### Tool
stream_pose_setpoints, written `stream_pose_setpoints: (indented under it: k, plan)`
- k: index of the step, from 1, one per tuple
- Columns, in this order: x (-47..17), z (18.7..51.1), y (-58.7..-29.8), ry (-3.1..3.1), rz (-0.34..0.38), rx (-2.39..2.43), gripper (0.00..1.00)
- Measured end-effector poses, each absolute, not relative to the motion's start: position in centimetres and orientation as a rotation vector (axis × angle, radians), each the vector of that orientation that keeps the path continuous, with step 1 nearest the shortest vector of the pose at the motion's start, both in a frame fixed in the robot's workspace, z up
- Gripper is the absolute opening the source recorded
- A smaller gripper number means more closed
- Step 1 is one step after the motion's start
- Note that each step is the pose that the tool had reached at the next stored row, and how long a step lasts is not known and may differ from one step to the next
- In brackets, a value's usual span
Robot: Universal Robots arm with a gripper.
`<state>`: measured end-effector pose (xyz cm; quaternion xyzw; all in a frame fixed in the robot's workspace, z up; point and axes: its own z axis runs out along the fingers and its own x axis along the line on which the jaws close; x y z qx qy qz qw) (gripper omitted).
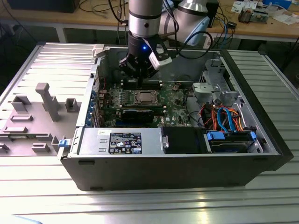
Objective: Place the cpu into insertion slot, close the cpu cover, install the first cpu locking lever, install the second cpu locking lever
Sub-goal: 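Install the second cpu locking lever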
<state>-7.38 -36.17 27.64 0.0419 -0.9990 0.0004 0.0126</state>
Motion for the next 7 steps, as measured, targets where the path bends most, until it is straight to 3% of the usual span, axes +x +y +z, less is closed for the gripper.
stream_pose_setpoints:
  k: [7]
  plan:
    - [-7.38,27.71,-36.18,-3.113,0.002,0.131,0.11]
